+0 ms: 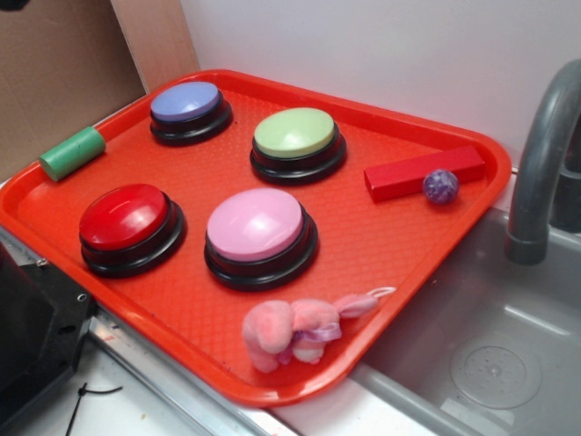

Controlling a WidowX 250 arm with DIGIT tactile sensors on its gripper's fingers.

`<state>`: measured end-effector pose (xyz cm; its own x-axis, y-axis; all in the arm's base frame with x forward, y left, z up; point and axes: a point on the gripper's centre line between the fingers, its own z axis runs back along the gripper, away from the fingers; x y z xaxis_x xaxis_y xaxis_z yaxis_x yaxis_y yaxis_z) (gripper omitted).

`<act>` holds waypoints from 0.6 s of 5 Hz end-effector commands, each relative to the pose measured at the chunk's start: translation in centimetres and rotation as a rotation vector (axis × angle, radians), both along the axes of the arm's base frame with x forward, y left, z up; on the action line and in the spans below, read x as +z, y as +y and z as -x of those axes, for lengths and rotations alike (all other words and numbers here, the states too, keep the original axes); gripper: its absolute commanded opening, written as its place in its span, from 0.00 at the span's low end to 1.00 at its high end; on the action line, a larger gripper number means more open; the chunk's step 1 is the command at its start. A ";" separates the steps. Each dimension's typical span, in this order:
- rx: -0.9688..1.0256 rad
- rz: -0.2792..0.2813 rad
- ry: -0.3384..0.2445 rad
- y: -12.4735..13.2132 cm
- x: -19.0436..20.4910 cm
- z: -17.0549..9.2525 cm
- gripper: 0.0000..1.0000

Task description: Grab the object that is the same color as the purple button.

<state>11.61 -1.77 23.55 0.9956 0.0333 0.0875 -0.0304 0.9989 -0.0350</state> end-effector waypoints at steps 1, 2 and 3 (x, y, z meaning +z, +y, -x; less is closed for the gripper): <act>0.000 0.000 0.000 0.0 0.0 0.0 1.00; -0.193 -0.077 0.000 -0.4 -0.8 -2.4 1.00; -0.343 -0.140 -0.027 -1.3 -1.6 -4.3 1.00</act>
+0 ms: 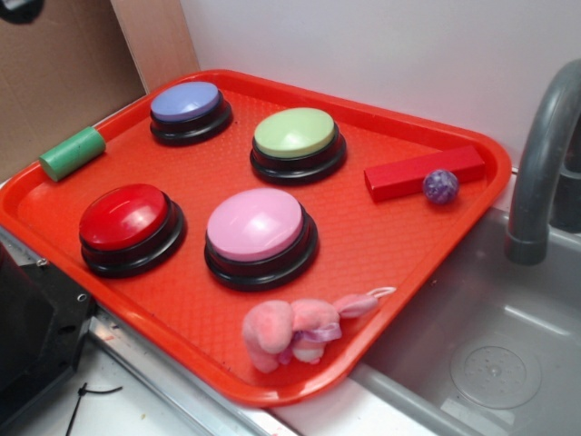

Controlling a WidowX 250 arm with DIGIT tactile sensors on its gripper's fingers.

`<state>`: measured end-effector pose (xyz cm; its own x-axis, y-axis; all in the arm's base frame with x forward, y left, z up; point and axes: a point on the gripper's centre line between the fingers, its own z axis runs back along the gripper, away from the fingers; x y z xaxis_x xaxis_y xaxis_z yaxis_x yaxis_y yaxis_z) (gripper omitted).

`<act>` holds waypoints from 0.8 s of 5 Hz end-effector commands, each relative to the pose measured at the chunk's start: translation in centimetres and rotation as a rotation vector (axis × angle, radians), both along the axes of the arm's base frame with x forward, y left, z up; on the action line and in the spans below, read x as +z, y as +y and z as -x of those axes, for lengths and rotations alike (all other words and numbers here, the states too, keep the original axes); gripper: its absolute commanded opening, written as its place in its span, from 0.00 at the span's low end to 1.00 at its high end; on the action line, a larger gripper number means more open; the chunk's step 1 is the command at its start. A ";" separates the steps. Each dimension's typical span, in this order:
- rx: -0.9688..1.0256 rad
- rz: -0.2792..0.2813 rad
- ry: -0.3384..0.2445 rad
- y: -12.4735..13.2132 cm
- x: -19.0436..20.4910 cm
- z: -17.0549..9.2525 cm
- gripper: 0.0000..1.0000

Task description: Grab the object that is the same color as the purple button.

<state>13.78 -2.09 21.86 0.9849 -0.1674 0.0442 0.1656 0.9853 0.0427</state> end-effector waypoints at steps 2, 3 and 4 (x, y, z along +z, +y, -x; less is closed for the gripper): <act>-0.524 -0.063 -0.183 -3.3 -2.2 -6.4 1.00; -0.776 -0.089 -0.198 -5.2 -3.5 -8.3 1.00; -1.024 -0.092 -0.256 -7.0 -4.8 -10.2 1.00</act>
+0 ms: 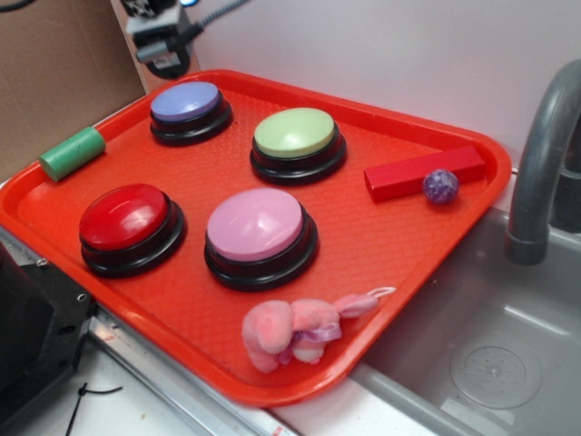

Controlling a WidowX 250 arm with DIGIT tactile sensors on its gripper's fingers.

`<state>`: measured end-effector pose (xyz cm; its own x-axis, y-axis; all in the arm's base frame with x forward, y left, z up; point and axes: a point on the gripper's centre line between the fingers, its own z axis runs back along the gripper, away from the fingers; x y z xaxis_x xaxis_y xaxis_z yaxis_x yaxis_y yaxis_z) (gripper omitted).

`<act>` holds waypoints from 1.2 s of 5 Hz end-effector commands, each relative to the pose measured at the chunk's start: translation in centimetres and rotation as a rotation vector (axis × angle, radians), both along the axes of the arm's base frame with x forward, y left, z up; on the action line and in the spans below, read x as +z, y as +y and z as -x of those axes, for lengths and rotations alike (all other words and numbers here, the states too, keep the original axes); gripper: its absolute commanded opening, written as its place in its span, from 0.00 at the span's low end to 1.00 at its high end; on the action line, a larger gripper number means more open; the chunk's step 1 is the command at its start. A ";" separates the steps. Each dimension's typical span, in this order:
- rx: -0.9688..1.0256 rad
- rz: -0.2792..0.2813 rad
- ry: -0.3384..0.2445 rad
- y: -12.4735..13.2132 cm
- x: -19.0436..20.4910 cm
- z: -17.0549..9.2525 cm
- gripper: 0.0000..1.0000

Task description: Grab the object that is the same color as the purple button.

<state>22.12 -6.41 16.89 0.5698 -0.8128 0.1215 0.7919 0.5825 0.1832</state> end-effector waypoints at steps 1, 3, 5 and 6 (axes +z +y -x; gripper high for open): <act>-0.472 -0.005 -0.142 -5.0 -1.3 -3.2 1.00; -0.693 0.073 -0.130 -6.6 -5.1 -6.5 1.00; -0.795 0.111 -0.057 -8.4 -8.7 -8.6 1.00; -0.843 0.146 -0.046 -9.0 -9.7 -8.7 1.00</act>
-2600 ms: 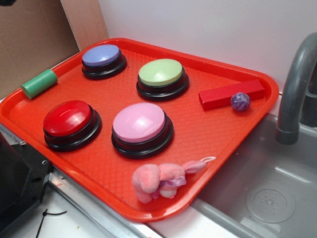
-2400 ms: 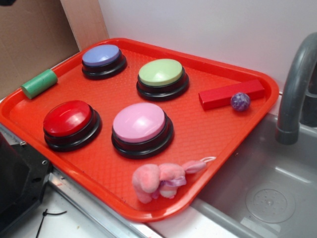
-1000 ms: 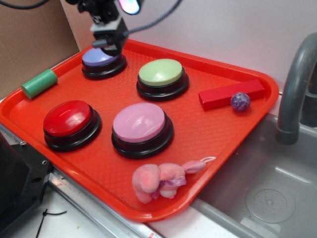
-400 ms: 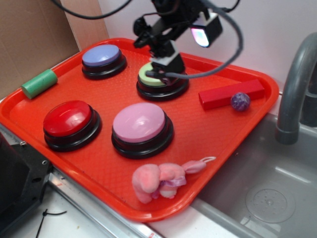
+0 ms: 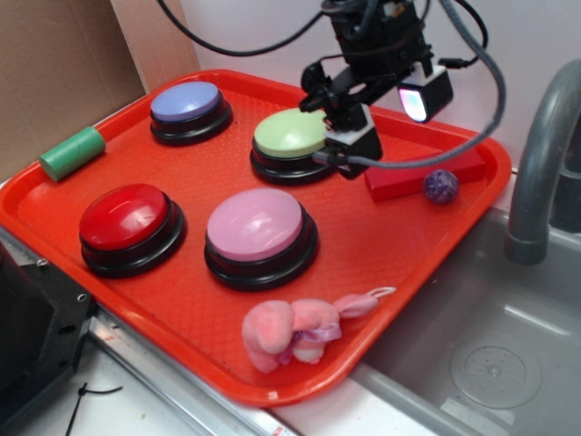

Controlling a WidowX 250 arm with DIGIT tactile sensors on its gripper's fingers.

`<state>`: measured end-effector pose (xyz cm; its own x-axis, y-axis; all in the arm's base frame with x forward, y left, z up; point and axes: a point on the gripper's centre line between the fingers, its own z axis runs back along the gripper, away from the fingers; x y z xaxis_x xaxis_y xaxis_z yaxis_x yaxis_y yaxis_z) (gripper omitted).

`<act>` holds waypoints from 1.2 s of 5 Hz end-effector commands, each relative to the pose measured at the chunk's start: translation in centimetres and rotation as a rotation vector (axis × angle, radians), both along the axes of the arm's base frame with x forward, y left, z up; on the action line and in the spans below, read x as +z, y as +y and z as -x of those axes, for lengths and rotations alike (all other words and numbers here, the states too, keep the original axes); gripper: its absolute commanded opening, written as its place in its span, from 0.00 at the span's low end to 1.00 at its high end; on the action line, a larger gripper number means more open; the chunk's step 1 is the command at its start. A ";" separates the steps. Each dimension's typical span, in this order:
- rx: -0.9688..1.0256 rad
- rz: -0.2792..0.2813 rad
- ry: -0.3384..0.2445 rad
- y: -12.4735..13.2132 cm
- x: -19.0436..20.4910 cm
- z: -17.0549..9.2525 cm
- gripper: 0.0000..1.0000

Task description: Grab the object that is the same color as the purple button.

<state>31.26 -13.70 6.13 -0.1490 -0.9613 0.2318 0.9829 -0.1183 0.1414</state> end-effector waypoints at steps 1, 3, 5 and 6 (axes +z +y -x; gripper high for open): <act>-0.140 0.079 -0.024 -3.2 -0.1 0.7 1.00; -0.148 0.050 -0.001 -4.2 -1.3 0.7 1.00; -0.062 -0.002 0.052 -4.1 -2.7 0.1 1.00; -0.057 -0.012 0.051 -4.3 -2.8 0.1 0.00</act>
